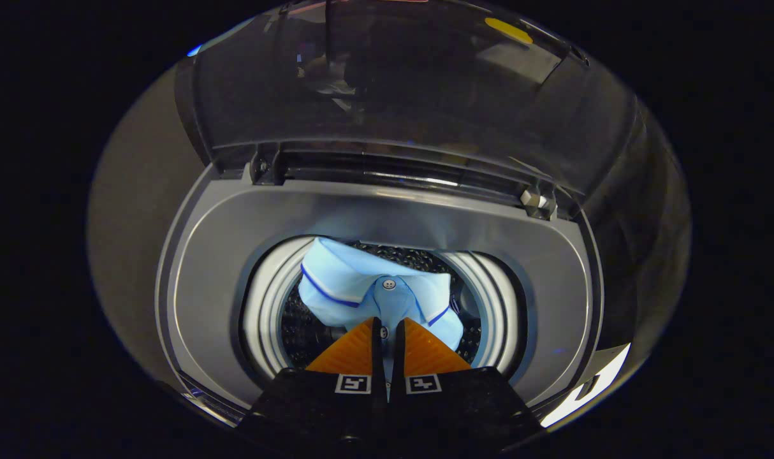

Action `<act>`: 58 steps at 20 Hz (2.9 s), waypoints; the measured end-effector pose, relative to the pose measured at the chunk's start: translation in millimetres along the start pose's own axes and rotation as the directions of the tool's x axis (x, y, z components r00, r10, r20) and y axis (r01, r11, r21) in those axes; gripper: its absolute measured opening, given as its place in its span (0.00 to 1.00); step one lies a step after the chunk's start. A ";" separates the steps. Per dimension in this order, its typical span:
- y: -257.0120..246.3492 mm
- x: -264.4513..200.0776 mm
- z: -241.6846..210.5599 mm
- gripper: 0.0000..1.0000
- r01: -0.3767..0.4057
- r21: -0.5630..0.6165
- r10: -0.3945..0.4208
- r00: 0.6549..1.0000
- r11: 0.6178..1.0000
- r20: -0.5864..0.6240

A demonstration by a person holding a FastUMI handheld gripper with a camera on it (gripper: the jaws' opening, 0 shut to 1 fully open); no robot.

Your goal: Put the clothes into the washing machine and then close the washing machine lid.

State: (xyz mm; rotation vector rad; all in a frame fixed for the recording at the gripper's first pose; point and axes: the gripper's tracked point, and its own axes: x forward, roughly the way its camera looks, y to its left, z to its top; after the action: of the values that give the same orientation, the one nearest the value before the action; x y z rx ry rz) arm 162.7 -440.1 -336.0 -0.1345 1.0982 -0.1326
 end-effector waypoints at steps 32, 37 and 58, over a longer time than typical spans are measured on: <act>-35.6 -136.1 121.5 0.99 0.049 0.086 -0.071 0.962 0.995 0.265; -46.5 -176.5 170.9 0.99 0.042 0.111 -0.079 0.932 0.993 0.353; -52.7 -158.9 291.0 0.97 0.001 0.167 -0.059 0.938 0.986 0.342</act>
State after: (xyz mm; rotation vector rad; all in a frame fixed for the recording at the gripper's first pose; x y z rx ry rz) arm 349.0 -452.0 -57.0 -0.0234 0.7294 -0.2180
